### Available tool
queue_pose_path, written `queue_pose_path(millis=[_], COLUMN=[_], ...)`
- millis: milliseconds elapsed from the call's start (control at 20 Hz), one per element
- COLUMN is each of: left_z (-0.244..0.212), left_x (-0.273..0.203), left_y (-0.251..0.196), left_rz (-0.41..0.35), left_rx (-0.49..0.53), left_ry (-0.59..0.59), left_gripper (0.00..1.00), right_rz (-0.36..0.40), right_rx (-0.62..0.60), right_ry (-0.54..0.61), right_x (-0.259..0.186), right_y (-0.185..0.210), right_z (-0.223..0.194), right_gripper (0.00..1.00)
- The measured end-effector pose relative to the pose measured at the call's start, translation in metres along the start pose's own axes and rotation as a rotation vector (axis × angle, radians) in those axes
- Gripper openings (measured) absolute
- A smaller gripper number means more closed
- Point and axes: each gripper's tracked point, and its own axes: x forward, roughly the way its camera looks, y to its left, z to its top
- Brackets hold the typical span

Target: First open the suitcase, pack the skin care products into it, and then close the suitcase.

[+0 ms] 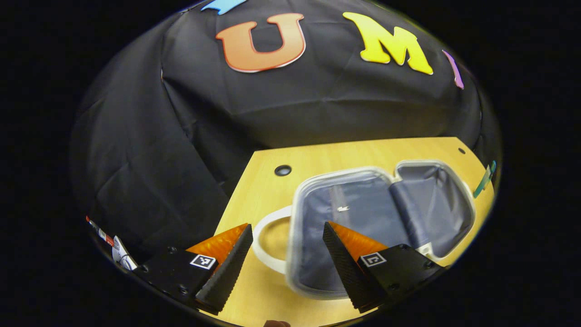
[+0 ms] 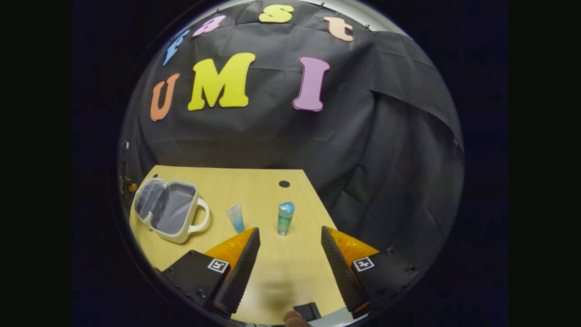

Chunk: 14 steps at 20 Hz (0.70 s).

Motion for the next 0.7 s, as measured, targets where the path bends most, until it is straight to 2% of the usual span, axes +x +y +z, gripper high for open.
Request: queue_pose_path(millis=[300, 500, 700], left_z=[0.046, 0.062, 0.050], left_x=[-0.053, -0.076, -0.091], left_y=[-0.154, -0.266, -0.374], left_rz=[-0.113, -0.207, -0.333], left_rx=[-0.084, -0.043, 0.020], left_ry=[-0.097, -0.171, -0.157], left_gripper=[0.99, 0.99, 0.99], right_rz=[0.070, 0.107, 0.133], right_rx=[-0.007, -0.029, -0.050], right_ry=[0.017, 0.029, 0.046], right_x=[0.031, 0.048, 0.061], right_y=[-0.038, -0.064, -0.087], right_z=[-0.002, -0.008, -0.017], right_gripper=[0.80, 0.80, 0.80])
